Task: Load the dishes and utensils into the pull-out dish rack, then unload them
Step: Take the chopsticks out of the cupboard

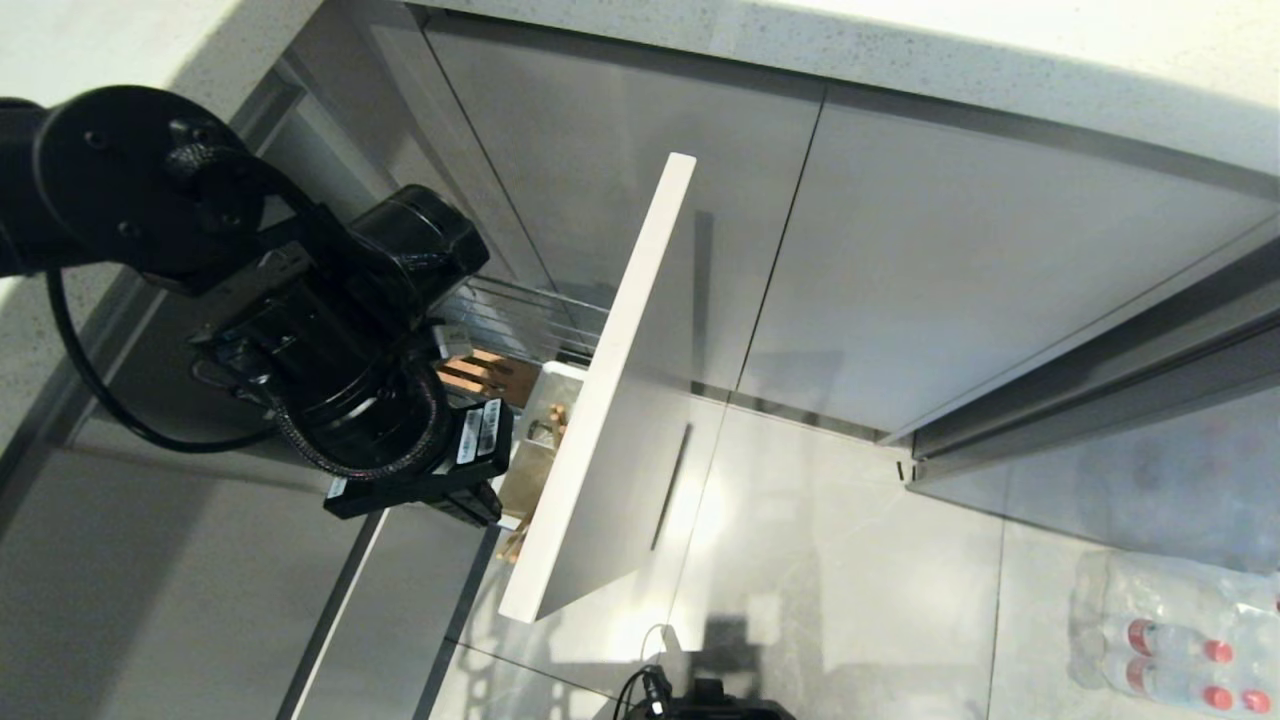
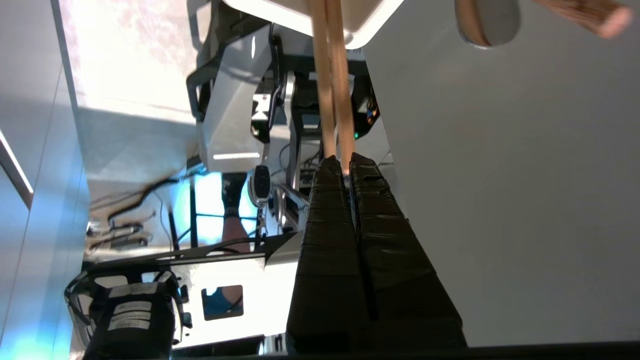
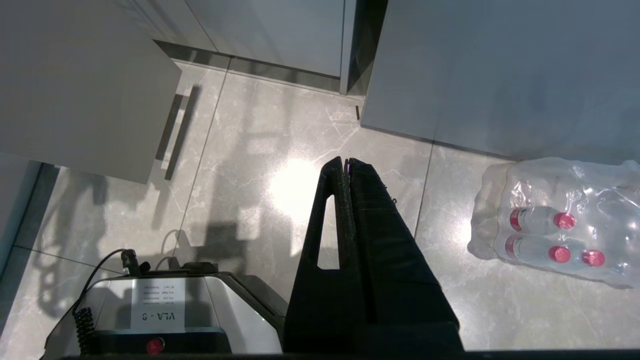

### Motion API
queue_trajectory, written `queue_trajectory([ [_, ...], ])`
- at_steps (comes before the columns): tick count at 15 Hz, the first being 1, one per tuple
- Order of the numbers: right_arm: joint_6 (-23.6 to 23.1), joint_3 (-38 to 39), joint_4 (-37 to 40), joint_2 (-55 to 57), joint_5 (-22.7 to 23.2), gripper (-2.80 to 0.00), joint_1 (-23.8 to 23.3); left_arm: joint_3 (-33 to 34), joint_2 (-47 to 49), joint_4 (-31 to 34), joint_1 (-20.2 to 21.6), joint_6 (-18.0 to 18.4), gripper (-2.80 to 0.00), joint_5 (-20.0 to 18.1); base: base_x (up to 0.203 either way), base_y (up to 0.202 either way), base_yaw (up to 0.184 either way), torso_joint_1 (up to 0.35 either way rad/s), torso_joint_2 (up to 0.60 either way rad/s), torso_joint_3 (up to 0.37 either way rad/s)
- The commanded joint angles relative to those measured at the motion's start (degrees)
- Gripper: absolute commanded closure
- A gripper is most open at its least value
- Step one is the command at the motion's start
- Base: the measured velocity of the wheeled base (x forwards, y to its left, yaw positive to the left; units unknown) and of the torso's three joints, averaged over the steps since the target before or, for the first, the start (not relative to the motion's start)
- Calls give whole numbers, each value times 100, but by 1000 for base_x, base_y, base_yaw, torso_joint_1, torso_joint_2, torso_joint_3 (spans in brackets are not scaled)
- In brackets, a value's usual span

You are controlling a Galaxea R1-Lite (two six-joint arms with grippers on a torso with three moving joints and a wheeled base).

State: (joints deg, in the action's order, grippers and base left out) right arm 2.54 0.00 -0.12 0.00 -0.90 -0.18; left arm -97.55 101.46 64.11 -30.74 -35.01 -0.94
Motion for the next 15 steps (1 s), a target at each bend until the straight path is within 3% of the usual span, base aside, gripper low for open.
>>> queue_trajectory([
  [1, 2, 0, -4, 1, -1, 0, 1, -13, 202, 40, -40, -37, 0, -3, 0, 0, 0, 0, 0, 0],
  [2, 1, 0, -5, 5, -2, 0, 1, -36, 283, 40, -52, -66, -280, -6, 0, 0, 0, 0, 0, 0],
  [4, 1, 0, -6, 0, -3, 0, 1, -86, 399, 40, -72, -235, -280, -3, 0, 0, 0, 0, 0, 0],
  [15, 1, 0, -6, 0, 2, 0, 1, -89, 891, 49, 67, -375, -280, 85, 0, 0, 0, 0, 0, 0],
])
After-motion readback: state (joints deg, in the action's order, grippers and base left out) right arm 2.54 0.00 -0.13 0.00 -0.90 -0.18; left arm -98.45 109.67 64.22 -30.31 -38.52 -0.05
